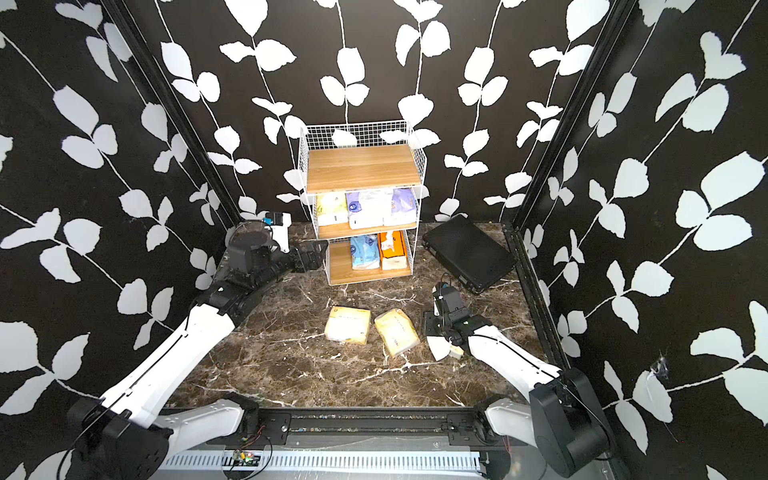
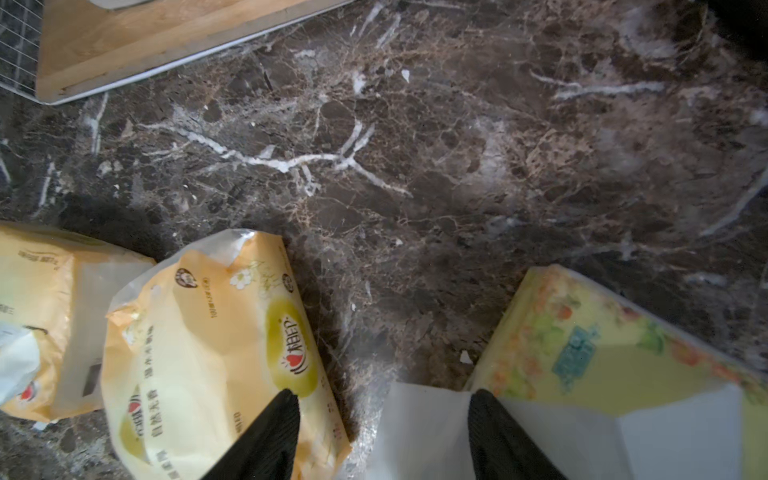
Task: Remove the tissue boxes from the shelf
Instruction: Move the box of tissues to the center of the board.
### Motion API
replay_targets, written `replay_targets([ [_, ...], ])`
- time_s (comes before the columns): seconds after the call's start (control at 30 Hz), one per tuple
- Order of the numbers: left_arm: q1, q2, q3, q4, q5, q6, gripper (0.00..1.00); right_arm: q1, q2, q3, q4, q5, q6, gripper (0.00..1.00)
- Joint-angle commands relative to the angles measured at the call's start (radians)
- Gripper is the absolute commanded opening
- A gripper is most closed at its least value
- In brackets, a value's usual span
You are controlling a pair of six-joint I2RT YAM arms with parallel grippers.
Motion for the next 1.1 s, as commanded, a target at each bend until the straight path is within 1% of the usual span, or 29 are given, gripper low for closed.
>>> replay_targets([
  [0.0, -0.003, 0.034, 0.073, -0.019, -0.021, 0.067, 0.99, 0.004, -0.030, -0.048, -0.026, 0.056, -0.023, 0.66],
  [0.13, -0.001, 0.078, 0.121, -0.013, -0.032, 0.137, 0.99, 0.005, -0.114, -0.067, -0.057, 0.060, -0.030, 0.67],
  [0.23, 0.000, 0.116, 0.162, -0.036, -0.031, 0.200, 0.99, 0.005, -0.175, -0.061, -0.050, 0.024, -0.035, 0.67],
  [0.3, 0.006, 0.136, 0.180, -0.057, -0.031, 0.245, 0.99, 0.004, -0.216, -0.035, -0.054, -0.024, -0.037, 0.67],
  [0.43, 0.028, 0.142, 0.154, -0.036, -0.018, 0.253, 0.99, 0.004, -0.286, 0.031, -0.038, -0.097, -0.004, 0.67],
  [0.53, 0.039, 0.146, 0.183, -0.069, -0.007, 0.267, 0.99, 0.006, -0.304, 0.099, 0.003, -0.141, 0.034, 0.66],
  [0.63, 0.039, 0.132, 0.151, -0.051, -0.030, 0.309, 0.99, 0.007, -0.280, 0.166, 0.072, -0.169, 0.094, 0.65],
  [0.67, 0.044, 0.128, 0.146, -0.057, -0.049, 0.306, 0.99, 0.010, -0.263, 0.187, 0.101, -0.177, 0.114, 0.65],
  [0.73, 0.053, 0.119, 0.150, -0.077, -0.043, 0.306, 0.99, 0.028, -0.222, 0.230, 0.150, -0.180, 0.140, 0.65],
  [0.83, 0.054, 0.080, 0.129, -0.063, -0.042, 0.311, 0.99, 0.088, -0.146, 0.309, 0.189, -0.129, 0.151, 0.65],
  [0.9, 0.056, 0.055, 0.117, -0.054, -0.062, 0.320, 0.99, 0.139, -0.081, 0.382, 0.191, -0.086, 0.145, 0.65],
  [0.97, 0.059, 0.044, 0.110, -0.056, -0.083, 0.316, 0.99, 0.178, -0.013, 0.449, 0.198, -0.053, 0.139, 0.65],
  [1.07, 0.069, 0.056, 0.105, -0.047, -0.072, 0.305, 0.99, 0.214, 0.083, 0.541, 0.225, -0.019, 0.151, 0.64],
])
